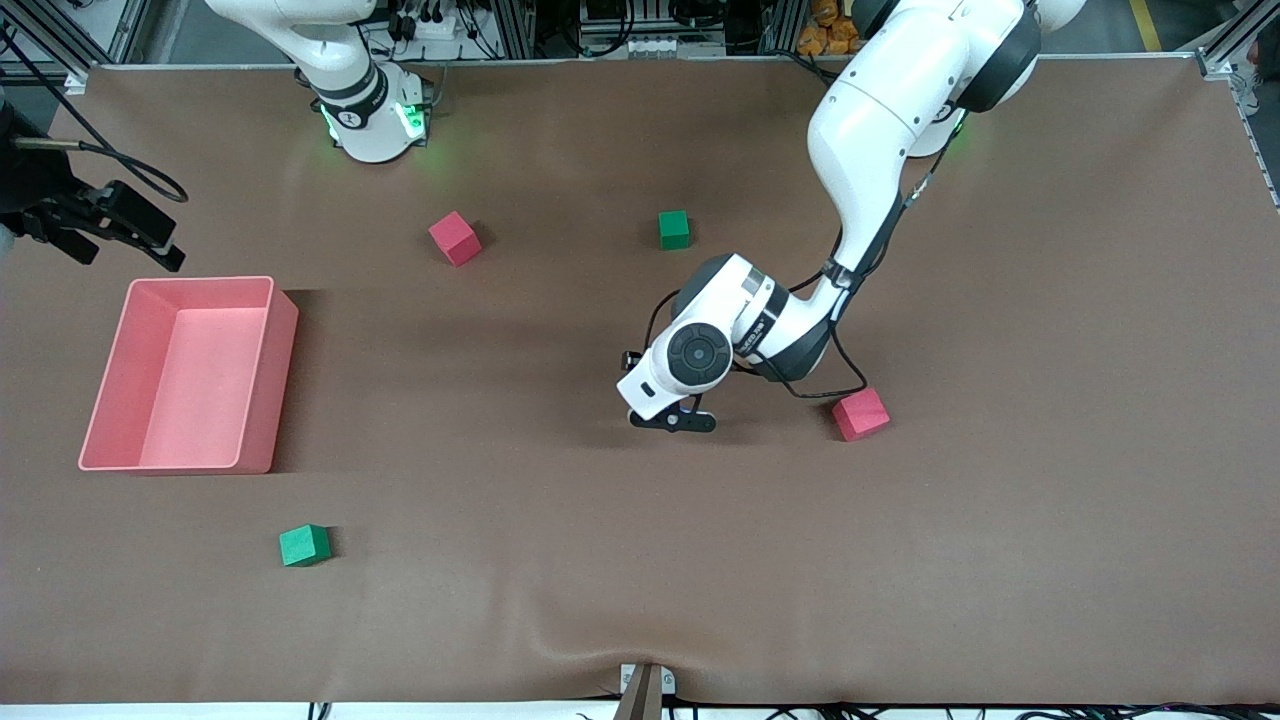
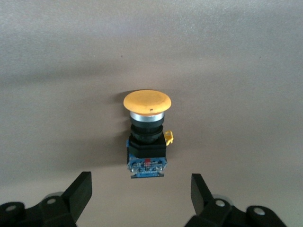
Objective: Place and upright button with both arms
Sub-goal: 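Retract the right gripper while the left gripper reaches the button, then lower the left gripper onto the button and close on it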
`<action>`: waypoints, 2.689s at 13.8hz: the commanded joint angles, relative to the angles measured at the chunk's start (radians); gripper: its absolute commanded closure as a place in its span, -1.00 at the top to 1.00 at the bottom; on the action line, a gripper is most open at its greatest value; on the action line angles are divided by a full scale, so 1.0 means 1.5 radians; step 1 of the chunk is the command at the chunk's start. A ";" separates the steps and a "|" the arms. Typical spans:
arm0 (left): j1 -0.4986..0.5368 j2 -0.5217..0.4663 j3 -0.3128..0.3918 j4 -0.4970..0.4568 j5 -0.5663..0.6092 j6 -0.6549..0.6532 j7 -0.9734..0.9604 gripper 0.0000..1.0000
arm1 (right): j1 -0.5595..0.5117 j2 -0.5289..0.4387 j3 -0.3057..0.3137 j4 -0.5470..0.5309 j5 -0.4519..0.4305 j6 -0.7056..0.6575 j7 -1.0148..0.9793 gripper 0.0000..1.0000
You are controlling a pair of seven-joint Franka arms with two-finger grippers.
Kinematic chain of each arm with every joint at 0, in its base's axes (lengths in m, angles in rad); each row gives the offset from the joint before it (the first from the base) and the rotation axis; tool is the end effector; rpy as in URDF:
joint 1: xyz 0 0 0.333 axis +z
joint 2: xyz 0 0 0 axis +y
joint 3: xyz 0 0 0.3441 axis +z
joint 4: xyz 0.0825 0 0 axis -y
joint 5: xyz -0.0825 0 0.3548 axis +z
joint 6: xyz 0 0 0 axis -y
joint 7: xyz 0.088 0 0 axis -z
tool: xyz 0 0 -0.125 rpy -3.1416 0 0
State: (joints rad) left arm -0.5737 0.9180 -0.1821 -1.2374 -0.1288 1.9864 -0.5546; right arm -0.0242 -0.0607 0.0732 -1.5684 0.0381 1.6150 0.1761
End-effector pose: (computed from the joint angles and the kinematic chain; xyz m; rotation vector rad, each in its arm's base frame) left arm 0.5499 -0.4837 0.2205 2.9954 -0.1204 -0.4289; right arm 0.5104 0.0311 0.6713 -3.0858 0.1957 -0.1589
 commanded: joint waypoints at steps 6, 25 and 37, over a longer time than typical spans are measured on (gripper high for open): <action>-0.007 0.054 0.005 0.057 -0.015 0.001 -0.009 0.83 | 0.003 0.015 0.006 0.028 -0.045 -0.034 -0.054 1.00; -0.004 0.059 0.005 0.062 -0.024 0.012 -0.004 -1.00 | 0.021 0.022 0.002 0.045 -0.067 -0.053 -0.073 1.00; -0.077 0.009 0.032 0.046 0.038 0.176 -0.291 -1.00 | 0.008 0.023 0.002 0.041 -0.062 -0.053 -0.072 1.00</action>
State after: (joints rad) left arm -0.6403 0.9588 -0.1670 -1.1452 -0.1261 2.2004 -0.8988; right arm -0.0052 -0.0389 0.0717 -1.5309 -0.0414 1.5516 0.0725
